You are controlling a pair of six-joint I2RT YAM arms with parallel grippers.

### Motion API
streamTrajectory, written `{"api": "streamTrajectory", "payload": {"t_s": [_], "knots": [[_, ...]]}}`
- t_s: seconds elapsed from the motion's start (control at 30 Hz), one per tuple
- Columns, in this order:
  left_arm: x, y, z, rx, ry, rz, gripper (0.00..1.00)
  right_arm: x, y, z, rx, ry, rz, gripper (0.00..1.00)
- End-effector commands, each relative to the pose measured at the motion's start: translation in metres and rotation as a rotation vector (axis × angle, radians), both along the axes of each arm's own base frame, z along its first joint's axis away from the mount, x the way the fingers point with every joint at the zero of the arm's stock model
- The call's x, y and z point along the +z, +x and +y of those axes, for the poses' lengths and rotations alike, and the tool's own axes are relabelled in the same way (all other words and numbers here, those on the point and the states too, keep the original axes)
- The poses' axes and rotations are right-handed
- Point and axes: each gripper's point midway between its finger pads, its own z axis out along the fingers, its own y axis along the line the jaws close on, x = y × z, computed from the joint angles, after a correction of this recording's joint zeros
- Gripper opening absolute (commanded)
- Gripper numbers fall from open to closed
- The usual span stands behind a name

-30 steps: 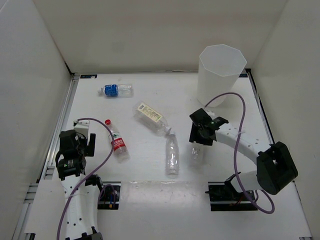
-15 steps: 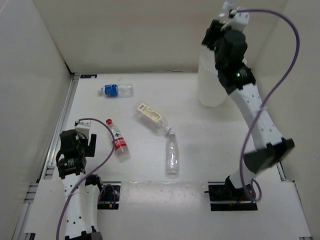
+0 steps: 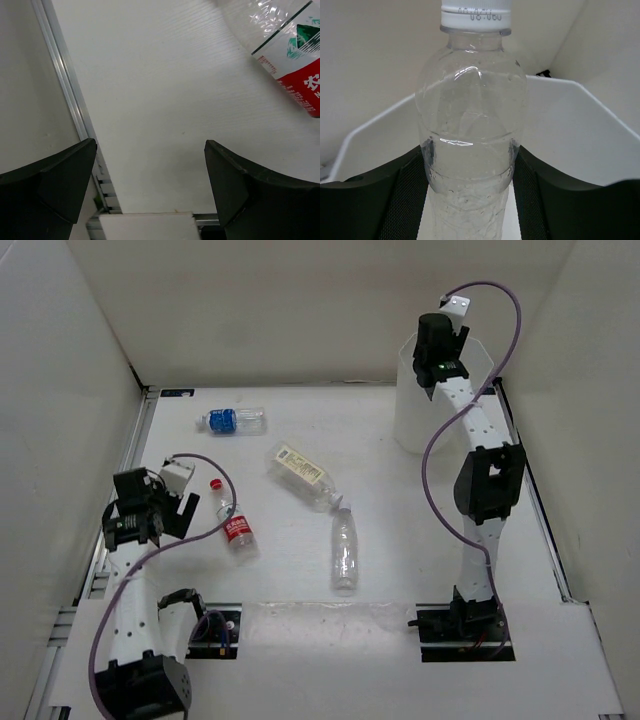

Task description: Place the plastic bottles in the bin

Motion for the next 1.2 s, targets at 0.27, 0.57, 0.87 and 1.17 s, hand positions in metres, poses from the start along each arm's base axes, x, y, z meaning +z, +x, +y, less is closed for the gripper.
{"api": "streamTrajectory", "payload": {"t_s": [0.27, 0.57, 0.87, 1.17], "knots": [[0.013, 0.051, -0.054, -0.91, 0.556, 0.136, 1.0, 0.059, -0.017, -0.004, 0.119, 0.084, -0.069, 0.88], [-0.026, 0.03, -0.102, -1.616, 0.924, 0.113, 1.0, 0.067, -0.029, 0.002, 0.173, 0.088, -0.058, 0.95], [-0.06, 0.033, -0.136, -1.757, 0.847, 0.259, 1.0, 0.084, -0.067, 0.014, 0.237, 0.1, -0.049, 0.96], [-0.094, 0.031, -0.149, -1.797, 0.847, 0.384, 1.0, 0.083, -0.097, 0.019, 0.275, 0.116, -0.035, 0.97]]}}
